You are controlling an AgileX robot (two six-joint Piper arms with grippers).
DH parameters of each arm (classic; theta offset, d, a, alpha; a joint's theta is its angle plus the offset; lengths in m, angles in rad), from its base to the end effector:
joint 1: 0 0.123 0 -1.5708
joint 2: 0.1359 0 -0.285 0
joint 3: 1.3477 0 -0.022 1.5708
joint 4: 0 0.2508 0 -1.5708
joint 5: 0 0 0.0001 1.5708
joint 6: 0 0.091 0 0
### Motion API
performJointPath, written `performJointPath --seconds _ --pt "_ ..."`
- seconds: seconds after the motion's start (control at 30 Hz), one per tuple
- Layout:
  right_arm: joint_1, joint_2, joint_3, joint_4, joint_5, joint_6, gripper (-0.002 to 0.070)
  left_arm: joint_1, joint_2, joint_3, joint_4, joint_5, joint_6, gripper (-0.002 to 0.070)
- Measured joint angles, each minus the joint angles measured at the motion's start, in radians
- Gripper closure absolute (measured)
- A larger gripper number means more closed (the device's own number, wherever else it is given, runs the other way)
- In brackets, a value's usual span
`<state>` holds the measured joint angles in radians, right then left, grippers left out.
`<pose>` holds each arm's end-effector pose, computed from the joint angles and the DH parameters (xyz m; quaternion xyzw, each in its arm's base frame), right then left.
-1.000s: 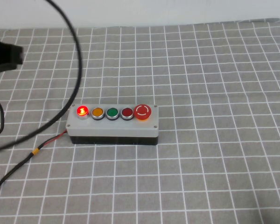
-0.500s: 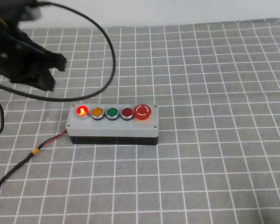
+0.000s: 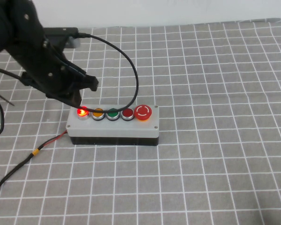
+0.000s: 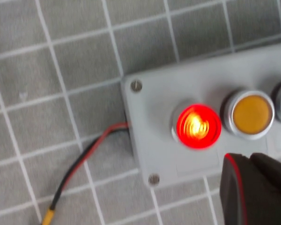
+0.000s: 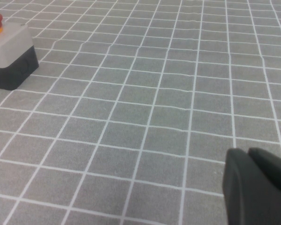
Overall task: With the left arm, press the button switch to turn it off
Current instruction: Press the button to turn off
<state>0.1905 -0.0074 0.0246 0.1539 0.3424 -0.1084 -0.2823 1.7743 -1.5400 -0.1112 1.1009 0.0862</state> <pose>0.0517 0.0148 0.1748 -0.0766 0.7916 0.0890 0.5996 0.3577 -0.1131 0.2909 0.1640 0.9719 -0.0684 0.1545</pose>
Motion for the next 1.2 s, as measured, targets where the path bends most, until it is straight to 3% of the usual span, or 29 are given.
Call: performJointPath --seconds 1.2 --pt "0.000 0.000 0.000 0.000 0.000 0.000 0.0692 -0.012 0.133 -0.033 0.061 -0.030 -0.045 0.0676"
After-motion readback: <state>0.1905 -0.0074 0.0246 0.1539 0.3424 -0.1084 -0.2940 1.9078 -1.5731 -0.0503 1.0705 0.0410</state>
